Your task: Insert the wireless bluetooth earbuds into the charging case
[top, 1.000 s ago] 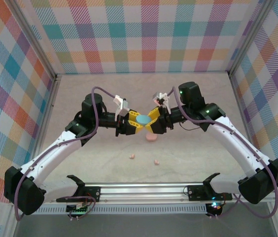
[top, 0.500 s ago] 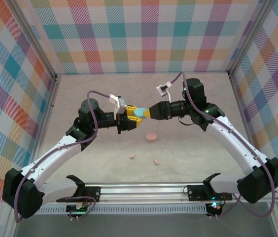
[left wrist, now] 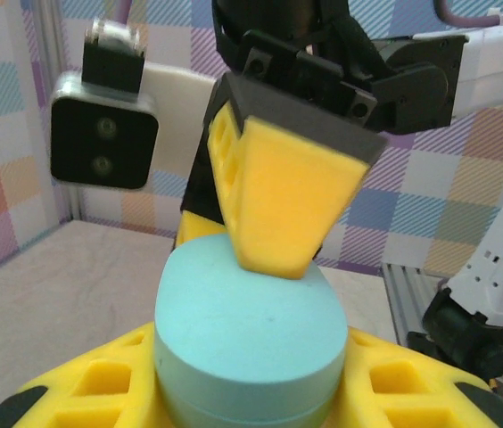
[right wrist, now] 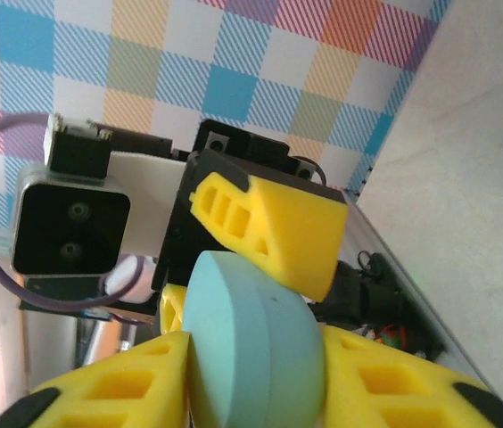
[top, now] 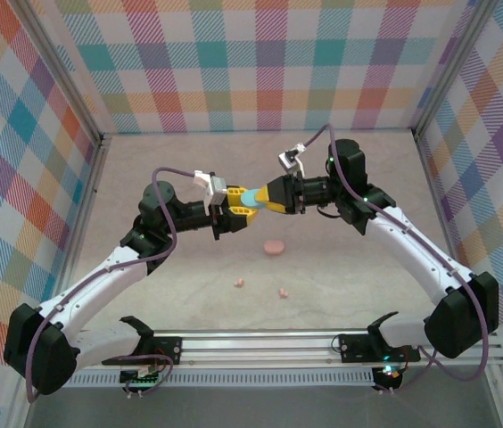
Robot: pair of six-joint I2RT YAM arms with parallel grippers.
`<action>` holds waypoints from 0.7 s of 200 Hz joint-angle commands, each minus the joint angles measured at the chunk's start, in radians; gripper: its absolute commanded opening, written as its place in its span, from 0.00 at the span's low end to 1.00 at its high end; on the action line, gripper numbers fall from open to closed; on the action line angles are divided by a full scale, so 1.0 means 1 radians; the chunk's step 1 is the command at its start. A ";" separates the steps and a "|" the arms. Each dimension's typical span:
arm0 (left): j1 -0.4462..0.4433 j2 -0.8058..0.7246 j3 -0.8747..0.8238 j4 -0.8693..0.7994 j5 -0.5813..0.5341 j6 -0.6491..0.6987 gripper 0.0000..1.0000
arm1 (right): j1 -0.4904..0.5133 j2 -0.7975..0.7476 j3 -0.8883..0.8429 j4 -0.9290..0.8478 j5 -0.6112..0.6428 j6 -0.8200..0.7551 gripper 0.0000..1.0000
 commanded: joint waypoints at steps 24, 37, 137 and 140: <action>-0.013 0.016 0.020 0.016 0.010 0.029 0.34 | 0.006 0.024 -0.071 0.244 -0.007 0.225 0.23; -0.011 0.014 0.015 0.013 -0.004 0.029 0.39 | 0.006 0.020 -0.071 0.240 0.006 0.239 0.22; 0.024 -0.027 -0.061 0.054 -0.002 -0.057 0.52 | 0.005 -0.001 -0.060 0.204 0.036 0.219 0.20; 0.025 -0.029 -0.064 0.061 0.001 -0.061 0.52 | 0.004 -0.002 -0.061 0.204 0.037 0.218 0.20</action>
